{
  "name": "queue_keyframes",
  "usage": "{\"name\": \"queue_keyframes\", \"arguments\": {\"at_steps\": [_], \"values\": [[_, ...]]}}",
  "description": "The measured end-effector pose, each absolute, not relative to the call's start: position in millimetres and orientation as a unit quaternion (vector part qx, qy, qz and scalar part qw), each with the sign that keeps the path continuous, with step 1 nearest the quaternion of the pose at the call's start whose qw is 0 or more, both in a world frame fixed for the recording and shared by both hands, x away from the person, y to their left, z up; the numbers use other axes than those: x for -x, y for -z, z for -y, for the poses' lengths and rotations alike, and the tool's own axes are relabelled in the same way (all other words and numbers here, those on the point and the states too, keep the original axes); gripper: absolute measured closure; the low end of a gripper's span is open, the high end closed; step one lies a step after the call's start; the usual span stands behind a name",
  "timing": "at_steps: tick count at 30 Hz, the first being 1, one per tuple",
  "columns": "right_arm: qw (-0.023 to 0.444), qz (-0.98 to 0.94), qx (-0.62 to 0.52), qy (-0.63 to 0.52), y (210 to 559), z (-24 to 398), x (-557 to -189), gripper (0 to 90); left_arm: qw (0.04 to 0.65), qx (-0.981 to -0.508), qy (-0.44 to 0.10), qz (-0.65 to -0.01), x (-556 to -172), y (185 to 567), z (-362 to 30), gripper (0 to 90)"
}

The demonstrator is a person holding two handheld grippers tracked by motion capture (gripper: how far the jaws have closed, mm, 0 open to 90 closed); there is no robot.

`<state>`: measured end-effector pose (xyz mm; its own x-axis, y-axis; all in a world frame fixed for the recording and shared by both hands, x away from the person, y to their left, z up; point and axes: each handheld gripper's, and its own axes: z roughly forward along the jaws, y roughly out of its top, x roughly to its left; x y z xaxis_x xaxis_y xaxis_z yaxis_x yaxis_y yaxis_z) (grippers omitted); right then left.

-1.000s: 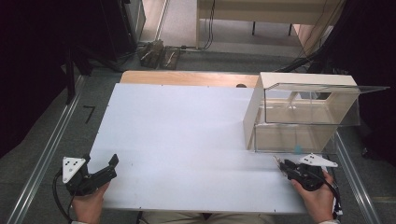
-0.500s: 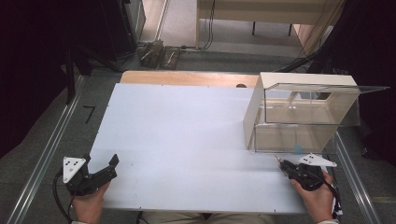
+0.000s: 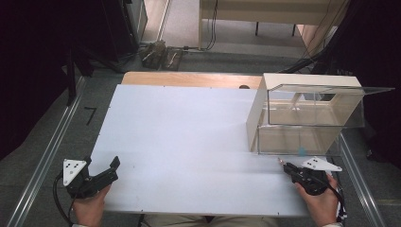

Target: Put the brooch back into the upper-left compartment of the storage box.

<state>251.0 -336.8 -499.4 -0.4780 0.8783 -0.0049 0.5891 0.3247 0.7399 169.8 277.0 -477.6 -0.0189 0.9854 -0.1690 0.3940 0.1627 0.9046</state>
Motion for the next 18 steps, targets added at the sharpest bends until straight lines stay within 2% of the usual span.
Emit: {"name": "queue_keyframes", "arguments": {"at_steps": [18], "values": [[0.216, -0.777, -0.456, -0.375, 486.4, 337.1, -230.7, 79.6, 0.434, -0.549, -0.341, -0.628, -169.4, 477.6, -277.4, 3.6]]}}
